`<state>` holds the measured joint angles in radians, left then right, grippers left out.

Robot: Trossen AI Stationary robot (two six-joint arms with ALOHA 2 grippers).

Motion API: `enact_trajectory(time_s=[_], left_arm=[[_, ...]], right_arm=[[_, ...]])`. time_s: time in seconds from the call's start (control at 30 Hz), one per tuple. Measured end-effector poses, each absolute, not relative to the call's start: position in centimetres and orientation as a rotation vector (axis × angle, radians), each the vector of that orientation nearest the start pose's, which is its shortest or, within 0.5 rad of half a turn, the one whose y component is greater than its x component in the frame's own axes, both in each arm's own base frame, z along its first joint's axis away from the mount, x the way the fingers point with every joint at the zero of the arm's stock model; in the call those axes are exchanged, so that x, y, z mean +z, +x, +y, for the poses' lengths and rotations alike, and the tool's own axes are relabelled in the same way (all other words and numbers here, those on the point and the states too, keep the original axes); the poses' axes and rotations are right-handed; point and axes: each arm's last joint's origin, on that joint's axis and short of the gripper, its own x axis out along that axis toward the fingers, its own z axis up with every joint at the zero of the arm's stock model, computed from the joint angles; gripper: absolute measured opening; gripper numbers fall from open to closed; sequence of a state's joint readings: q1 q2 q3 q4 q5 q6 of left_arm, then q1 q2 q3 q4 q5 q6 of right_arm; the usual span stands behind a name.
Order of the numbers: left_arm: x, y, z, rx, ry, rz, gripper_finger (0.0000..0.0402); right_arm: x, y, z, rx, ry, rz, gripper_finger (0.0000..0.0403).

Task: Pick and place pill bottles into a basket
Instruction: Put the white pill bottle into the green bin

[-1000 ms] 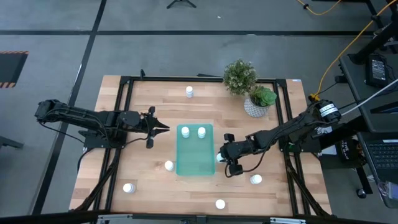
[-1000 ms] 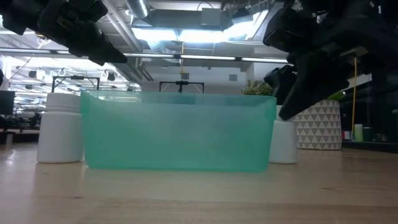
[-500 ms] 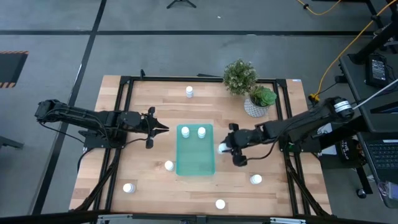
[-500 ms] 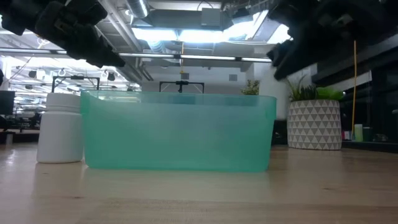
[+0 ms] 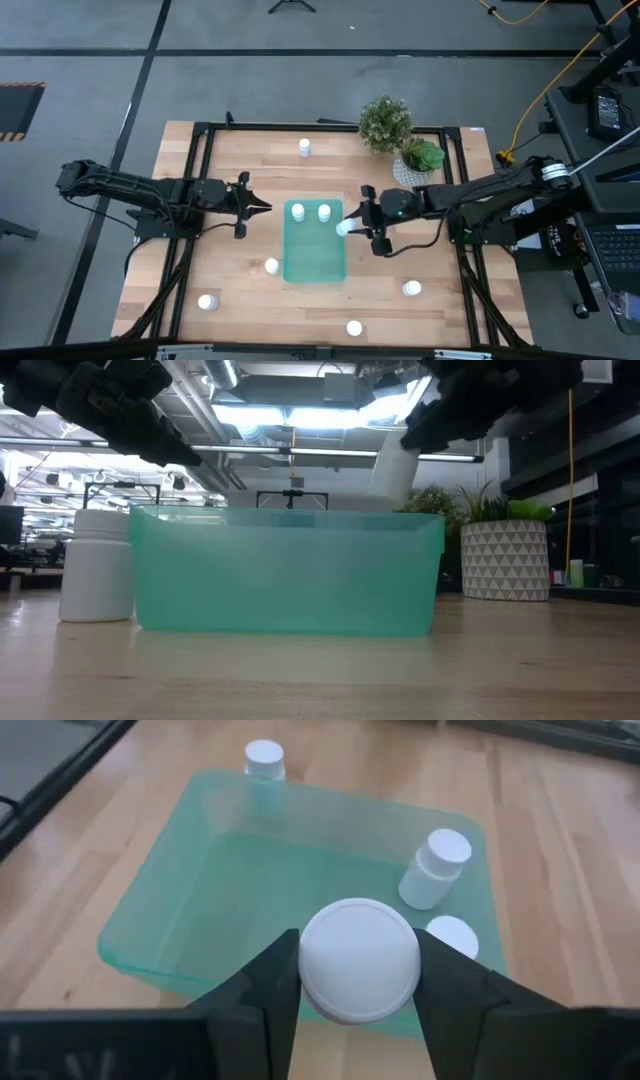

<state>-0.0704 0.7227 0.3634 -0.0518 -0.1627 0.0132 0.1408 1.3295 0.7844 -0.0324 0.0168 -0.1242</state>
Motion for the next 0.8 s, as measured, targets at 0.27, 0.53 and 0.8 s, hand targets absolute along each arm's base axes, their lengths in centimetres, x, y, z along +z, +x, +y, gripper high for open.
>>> enact_trajectory(time_s=[0.27, 0.53, 0.8], left_arm=[[21.0, 16.1, -0.7, 0.089, 0.060, 0.402, 0.0026], [21.1, 16.1, -0.7, 0.090, 0.060, 0.398, 0.0026], [21.1, 16.1, -0.7, 0.092, 0.059, 0.393, 0.0027]], right_arm=[[24.5, 30.9, 3.3, 0.270, -0.236, 0.620, 0.0154], [23.5, 33.3, 1.5, 0.253, -0.252, 0.708, 0.0154], [21.4, 34.4, 0.7, 0.249, -0.236, 0.758, 0.0154]])
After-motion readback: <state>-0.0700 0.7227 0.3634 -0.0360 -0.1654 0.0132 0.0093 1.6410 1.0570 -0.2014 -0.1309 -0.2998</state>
